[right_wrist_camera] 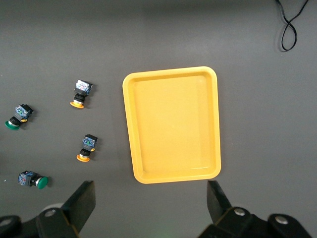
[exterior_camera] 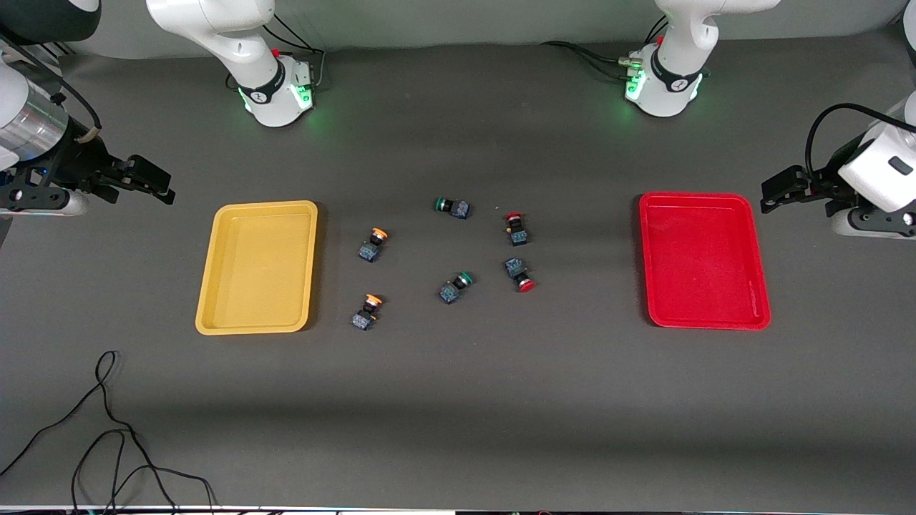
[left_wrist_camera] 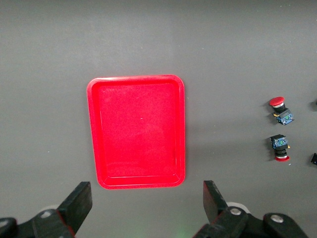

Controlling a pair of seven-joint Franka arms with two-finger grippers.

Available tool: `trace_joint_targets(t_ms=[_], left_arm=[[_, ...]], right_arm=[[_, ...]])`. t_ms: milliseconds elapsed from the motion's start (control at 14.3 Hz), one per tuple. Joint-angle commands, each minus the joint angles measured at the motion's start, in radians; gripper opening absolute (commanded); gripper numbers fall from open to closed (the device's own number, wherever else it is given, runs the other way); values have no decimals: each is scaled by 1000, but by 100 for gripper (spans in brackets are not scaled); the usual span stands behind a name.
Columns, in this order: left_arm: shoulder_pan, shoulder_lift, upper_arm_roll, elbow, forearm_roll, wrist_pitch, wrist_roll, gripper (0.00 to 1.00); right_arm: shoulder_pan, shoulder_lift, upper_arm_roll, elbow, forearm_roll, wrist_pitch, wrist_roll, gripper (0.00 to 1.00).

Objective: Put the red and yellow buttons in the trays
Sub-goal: 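Grasp a yellow button with the right gripper while the left gripper advances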

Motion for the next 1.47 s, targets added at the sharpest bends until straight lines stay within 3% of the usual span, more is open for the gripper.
trace_joint_targets(t_ms=[0,140,280,561,771,911,1191,1401], left_arm=[[-16,2,13,6,-8,9,-15,100],[-16,2,13,6,-8,9,-15,100],[-16,3,13,6,-8,9,-15,100],[-16,2,12,8,-8,-2,-17,100],[-13,11,13,6,-8,0,-21,100],[-31,10,4,-6,-5,0,-61,100],[-140,2,-37,-109,-9,58,-268,100],[-287,7,-76,-166,-13,145,-521,100]], right_arm=[[-4,17,6,24,7,-22,-21,100],[5,49,20,28,7,-14,-4,100],[22,100,73,19,9,20,101,100],[53,189,216,-83,-11,235,330,100],[59,255,306,-226,-14,456,524,100],[62,319,349,-274,-94,518,652,100],[94,436,357,-372,-119,665,789,100],[116,514,356,-426,-119,815,858,100]])
